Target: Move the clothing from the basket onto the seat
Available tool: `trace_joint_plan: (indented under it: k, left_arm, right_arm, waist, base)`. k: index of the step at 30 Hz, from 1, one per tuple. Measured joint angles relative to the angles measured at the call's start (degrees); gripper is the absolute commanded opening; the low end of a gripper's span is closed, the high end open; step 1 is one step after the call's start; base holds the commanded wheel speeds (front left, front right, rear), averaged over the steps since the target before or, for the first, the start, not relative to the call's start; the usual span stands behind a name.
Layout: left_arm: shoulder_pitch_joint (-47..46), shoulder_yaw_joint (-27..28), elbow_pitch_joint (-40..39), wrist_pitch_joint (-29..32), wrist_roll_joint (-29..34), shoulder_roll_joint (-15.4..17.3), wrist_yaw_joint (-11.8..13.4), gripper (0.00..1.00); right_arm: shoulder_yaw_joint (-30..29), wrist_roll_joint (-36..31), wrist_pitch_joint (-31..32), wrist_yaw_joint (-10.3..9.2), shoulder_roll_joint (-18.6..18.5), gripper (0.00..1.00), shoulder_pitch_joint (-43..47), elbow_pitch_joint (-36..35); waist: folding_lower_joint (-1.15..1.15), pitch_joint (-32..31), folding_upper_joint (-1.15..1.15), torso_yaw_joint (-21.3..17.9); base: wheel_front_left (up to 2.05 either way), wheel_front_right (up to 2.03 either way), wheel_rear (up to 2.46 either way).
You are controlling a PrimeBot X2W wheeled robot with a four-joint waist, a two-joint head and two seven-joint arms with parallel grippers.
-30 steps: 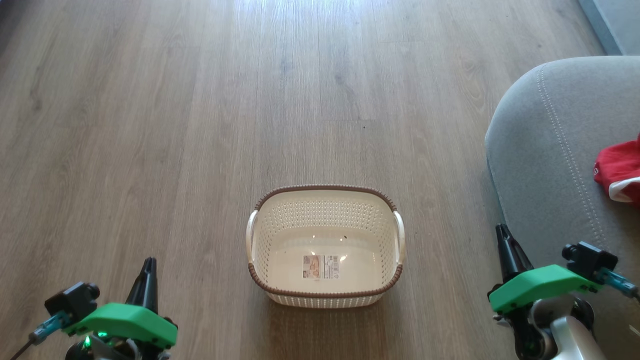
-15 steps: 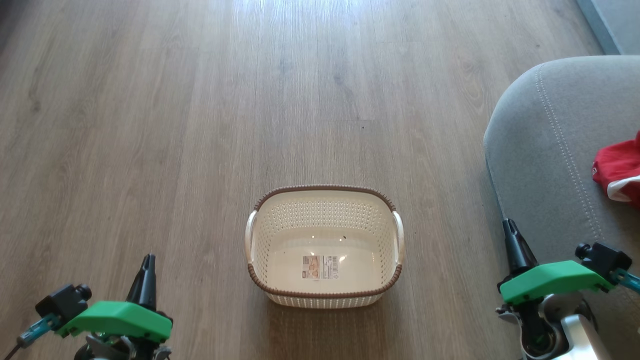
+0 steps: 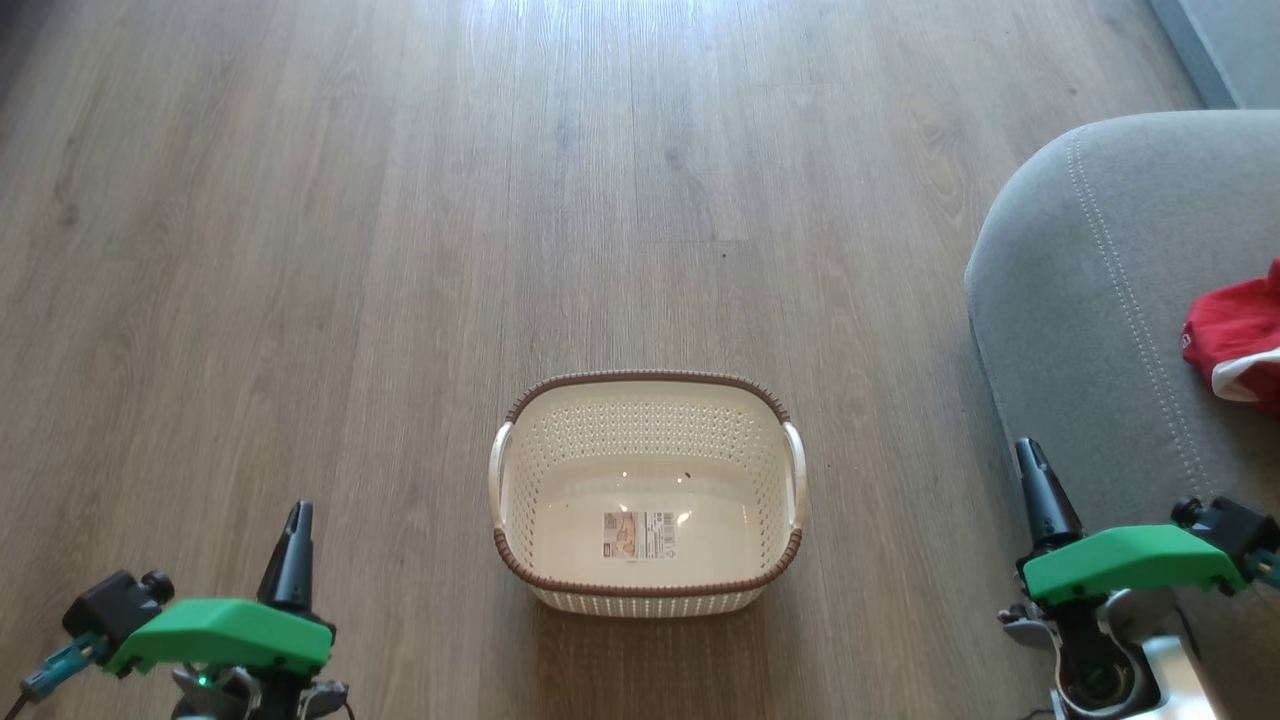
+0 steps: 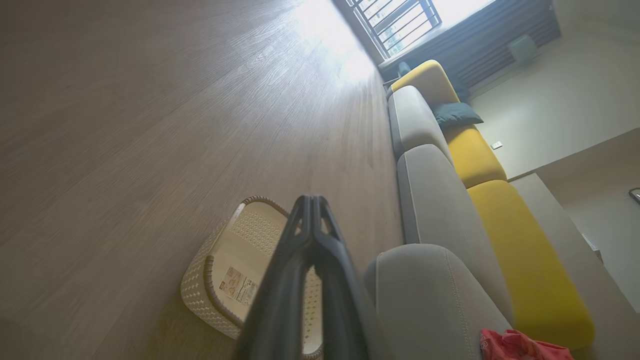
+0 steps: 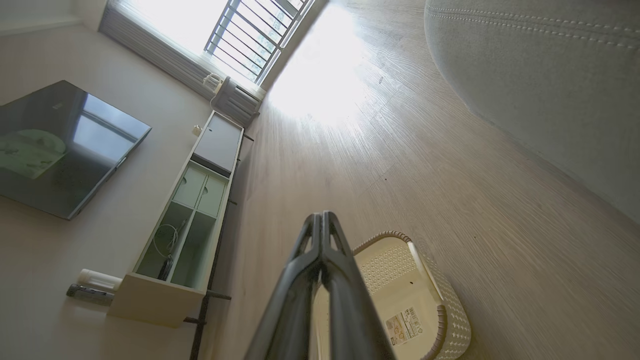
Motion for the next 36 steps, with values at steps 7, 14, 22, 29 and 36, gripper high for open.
trace_joint_plan:
  k: [7, 14, 22, 29, 36]
  left_arm:
    - [0.0, 0.1, -0.7, 1.0, -4.7, -0.1, 0.0, 0.0]
    - [-0.1, 0.1, -1.4, 2.2, -9.2, -0.2, 0.0, 0.0]
    - [-0.2, 0.2, -2.0, 3.5, -14.3, -0.3, 0.0, 0.0]
    - [-0.2, 0.2, -2.6, 4.5, -18.2, -0.4, 0.0, 0.0]
    - [-0.2, 0.3, -3.3, 5.8, -23.5, -0.6, 0.0, 0.0]
  right_arm:
    - [-0.5, 4.5, 1.1, 0.0, 0.2, 0.0, 0.0, -0.9]
    - [-1.0, 9.0, 2.1, 0.0, 0.2, 0.0, 0.0, -1.8]
    - [-1.8, 14.0, 3.5, 0.0, 0.3, 0.0, 0.1, -2.8]
    - [-2.3, 17.8, 4.6, 0.0, 0.3, 0.0, 0.2, -3.6]
    - [-2.8, 22.9, 5.7, -0.01, 0.4, 0.0, 0.3, -4.5]
  waist:
    - [0.0, 0.0, 0.0, -0.1]
    - [0.0, -0.1, 0.0, -0.2]
    - [0.0, -0.1, 0.0, -0.3]
    - [0.0, -0.1, 0.0, -0.4]
    - [0.0, -0.1, 0.0, -0.5]
  base:
    - [0.0, 0.0, 0.0]
    - [0.0, 0.0, 0.0]
    - [0.0, 0.0, 0.0]
    - [0.0, 0.0, 0.0]
    - [0.0, 0.0, 0.0]
